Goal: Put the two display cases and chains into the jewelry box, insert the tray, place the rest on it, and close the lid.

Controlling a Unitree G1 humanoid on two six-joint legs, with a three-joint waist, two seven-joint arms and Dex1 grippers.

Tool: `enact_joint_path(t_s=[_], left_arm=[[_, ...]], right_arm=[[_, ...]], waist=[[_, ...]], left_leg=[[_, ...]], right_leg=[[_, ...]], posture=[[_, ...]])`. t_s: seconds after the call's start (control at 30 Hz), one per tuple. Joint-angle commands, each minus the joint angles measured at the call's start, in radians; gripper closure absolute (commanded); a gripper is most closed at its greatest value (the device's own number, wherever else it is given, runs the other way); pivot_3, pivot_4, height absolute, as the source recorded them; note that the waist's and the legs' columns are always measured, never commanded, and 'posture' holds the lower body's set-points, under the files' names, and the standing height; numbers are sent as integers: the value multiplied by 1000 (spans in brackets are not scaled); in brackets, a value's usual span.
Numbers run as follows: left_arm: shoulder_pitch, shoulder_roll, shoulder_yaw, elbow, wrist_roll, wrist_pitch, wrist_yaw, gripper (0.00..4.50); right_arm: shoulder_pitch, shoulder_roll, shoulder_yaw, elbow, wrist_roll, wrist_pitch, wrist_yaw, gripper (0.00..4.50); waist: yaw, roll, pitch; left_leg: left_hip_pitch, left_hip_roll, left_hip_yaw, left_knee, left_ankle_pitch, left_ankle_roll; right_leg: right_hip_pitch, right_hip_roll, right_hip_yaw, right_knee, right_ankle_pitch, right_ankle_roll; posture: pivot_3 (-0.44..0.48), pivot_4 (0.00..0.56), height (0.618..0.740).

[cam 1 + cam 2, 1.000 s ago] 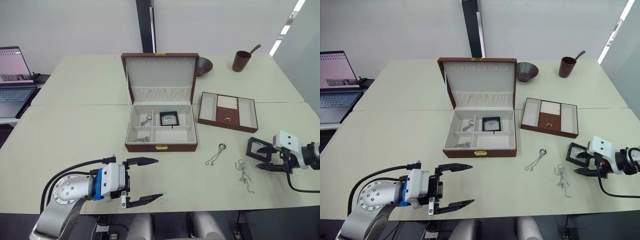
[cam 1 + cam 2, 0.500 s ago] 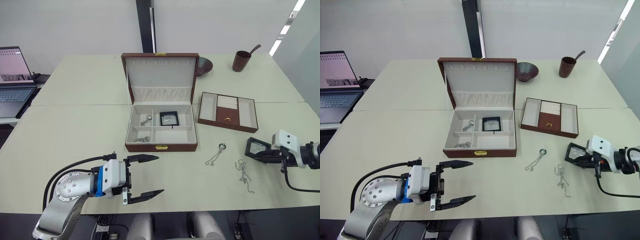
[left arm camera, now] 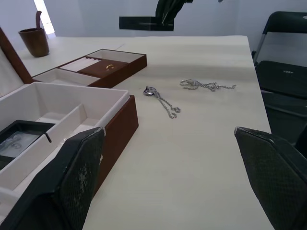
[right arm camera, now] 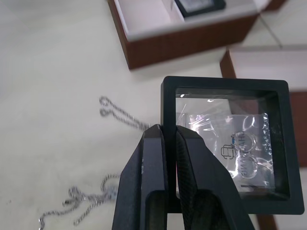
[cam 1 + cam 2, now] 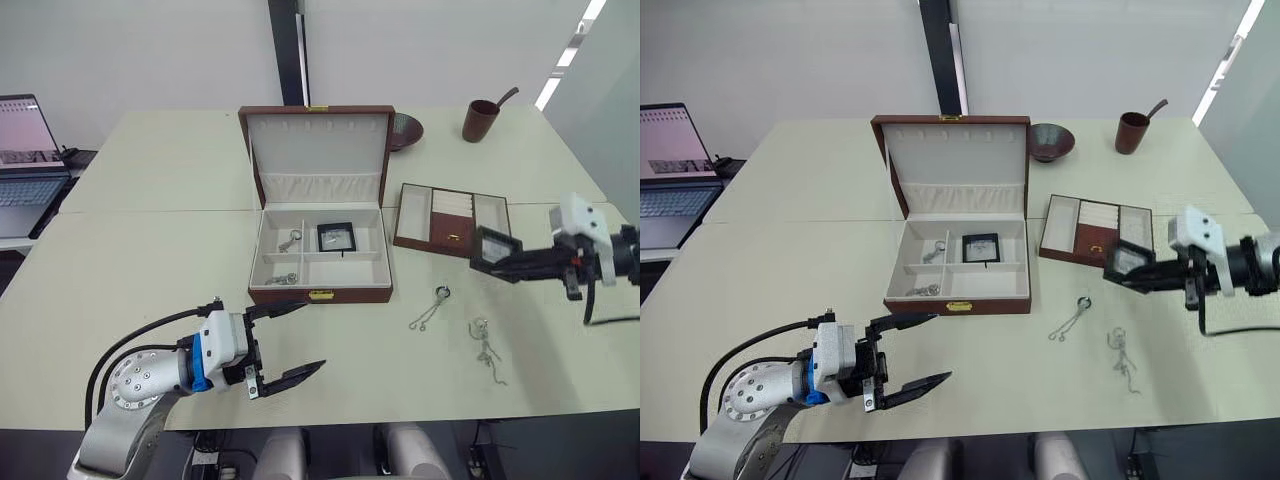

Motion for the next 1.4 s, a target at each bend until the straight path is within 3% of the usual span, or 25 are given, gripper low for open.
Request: enact_joint_path(t_s=[0.03,0.4,0.63,0.97,1.4], left_arm=[[29,-14,42,-47,5,-10,56,0],[172,-79,117,-150,15,1,229,0],[246,-116,136,-209,12,17,312,0],[269,-134,121,-236,18,27,348,0],[273,-154,79,-242,46,18,376,0]], right_arm=[[-130,74,93,-1,-16,43,12,4477],[-460,366,307,182,-131,49,15,4477],[-549,506,393,290,-218,59,-14,4477],[-601,597,503,374,-295,165,32,4477],[-598,665,549,421,-339,240,13,4477]], waist=[[-1,0,0],[1,-1,0],[0,-1,0],[-1,0,0],[-1,0,0]], left_leg=[[0,0,0,0,0,0],[-3,0,-1,0,0,0],[-2,0,-1,0,0,0],[-2,0,-1,0,0,0],[-2,-1,-1,0,0,0]], right_leg=[[0,0,0,0,0,0],[-2,-3,0,0,0,0],[-2,-3,-1,1,0,0],[-2,-3,-1,1,0,-1],[-3,-2,-1,1,0,-1]], posture=[[0,150,740],[0,150,740],[0,150,740],[0,150,740],[0,150,740]])
